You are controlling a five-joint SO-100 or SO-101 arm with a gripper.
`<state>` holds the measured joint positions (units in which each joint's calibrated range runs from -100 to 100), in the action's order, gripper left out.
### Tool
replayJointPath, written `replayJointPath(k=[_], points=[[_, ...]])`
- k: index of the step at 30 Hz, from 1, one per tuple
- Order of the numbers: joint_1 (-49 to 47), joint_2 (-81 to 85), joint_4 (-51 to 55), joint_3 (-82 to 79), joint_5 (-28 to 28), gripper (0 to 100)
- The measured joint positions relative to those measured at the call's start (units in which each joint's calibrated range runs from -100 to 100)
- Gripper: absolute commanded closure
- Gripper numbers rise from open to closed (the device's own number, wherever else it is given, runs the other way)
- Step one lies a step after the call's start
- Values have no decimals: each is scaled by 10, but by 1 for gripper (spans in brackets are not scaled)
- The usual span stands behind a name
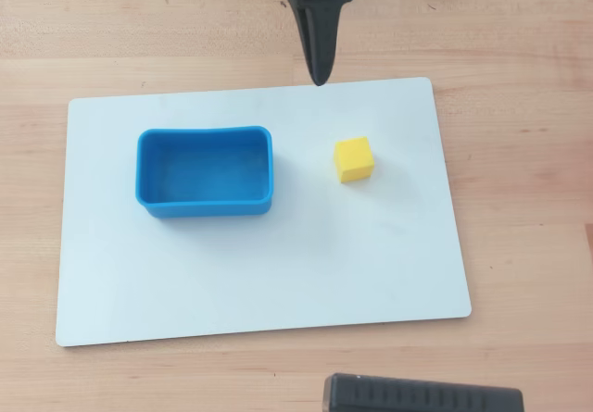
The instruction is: Pick up yellow cube and drop it in the blue rectangular bin
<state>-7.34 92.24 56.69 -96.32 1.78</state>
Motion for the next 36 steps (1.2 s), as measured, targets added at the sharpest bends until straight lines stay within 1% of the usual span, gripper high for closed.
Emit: replayJointPath(k=[4,11,13,22,27,29,32,36], points=[[-2,-111,0,76,0,100],[-2,-416,20,276,0,100],[-5,-479,25,316,0,100],[-39,-717,49,485,0,100],[-39,-803,63,572,0,99],[-38,-834,71,607,0,97],[-39,-875,76,645,0,87],[-49,-894,78,670,0,79]])
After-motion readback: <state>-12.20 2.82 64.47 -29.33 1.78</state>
